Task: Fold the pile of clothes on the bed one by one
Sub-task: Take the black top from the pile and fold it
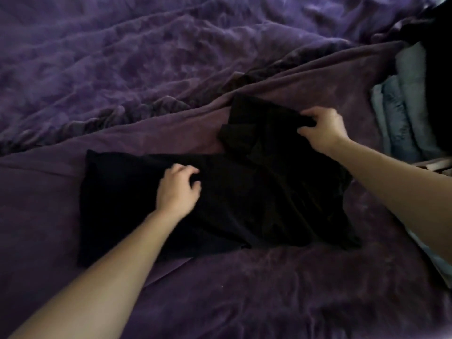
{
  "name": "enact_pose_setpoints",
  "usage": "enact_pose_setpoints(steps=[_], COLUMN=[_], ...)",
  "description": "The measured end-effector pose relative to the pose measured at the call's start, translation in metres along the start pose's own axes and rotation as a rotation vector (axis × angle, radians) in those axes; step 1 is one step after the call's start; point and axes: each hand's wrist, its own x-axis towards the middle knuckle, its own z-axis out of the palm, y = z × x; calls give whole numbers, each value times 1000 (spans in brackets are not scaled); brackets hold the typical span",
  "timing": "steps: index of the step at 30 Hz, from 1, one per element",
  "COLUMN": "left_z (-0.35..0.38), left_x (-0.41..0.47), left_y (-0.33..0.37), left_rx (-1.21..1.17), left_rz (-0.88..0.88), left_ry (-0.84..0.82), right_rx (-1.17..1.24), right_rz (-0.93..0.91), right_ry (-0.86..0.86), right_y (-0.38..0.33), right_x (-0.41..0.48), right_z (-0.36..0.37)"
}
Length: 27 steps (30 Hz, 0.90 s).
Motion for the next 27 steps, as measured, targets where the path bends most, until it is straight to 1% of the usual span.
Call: enact_pose_setpoints(steps=[2,4,5,6,7,8,10,11,12,13,14,15,17,18,19,20,21,22,24,25,26,27], left_z=[17,27,30,31,31,31,29,28,26,25,25,25,24,23,23,24,24,25,30,31,31,29], left_x=[6,13,16,19,21,23,22,22,22,23,25,28,36,41,47,55,65,76,97,103,108,112], left_y=[19,30,31,31,29,27,21,18,17,18,20,22,32,37,42,48,54,60,71,77,84,88], left_rx=[-21,-62,-74,-83,-94,-103,-97,-84,-76,-79,-90,-105,-142,-166,-196,-232,-283,-358,-521,-572,-611,-653], left_rz=[23,-6,-24,-47,-70,-83,-78,-77,-85,-90,-86,-74,-49,-34,-21,-25,-61,-135,-335,-405,-435,-421], left_ry=[-53,-71,-74,-82,-88,-92,-78,-69,-68,-67,-56,-34,16,38,56,60,51,23,-58,-96,-123,-119], right_rx=[123,248,260,246,221,175,-26,-173,-288,-330,-275,-185,-82,-98,-133,-163,-187,-195,-118,-60,-20,4], right_rz=[-139,-270,-334,-402,-486,-571,-670,-643,-588,-515,-465,-454,-475,-471,-424,-335,-219,-85,128,189,215,201], right_ry=[129,204,219,196,125,17,-293,-490,-632,-684,-636,-517,-182,-16,104,157,149,100,-42,-115,-174,-190], right_y=[-9,-18,-20,-21,-18,-11,11,21,31,38,38,34,19,14,12,10,9,8,9,9,8,7], right_x=[4,0,-8,-20,-38,-56,-90,-103,-110,-114,-112,-107,-91,-80,-66,-50,-34,-19,6,15,21,24], right_z=[-7,-18,-22,-25,-24,-21,-8,-2,3,5,5,3,-3,-6,-8,-10,-12,-12,-6,-2,0,0])
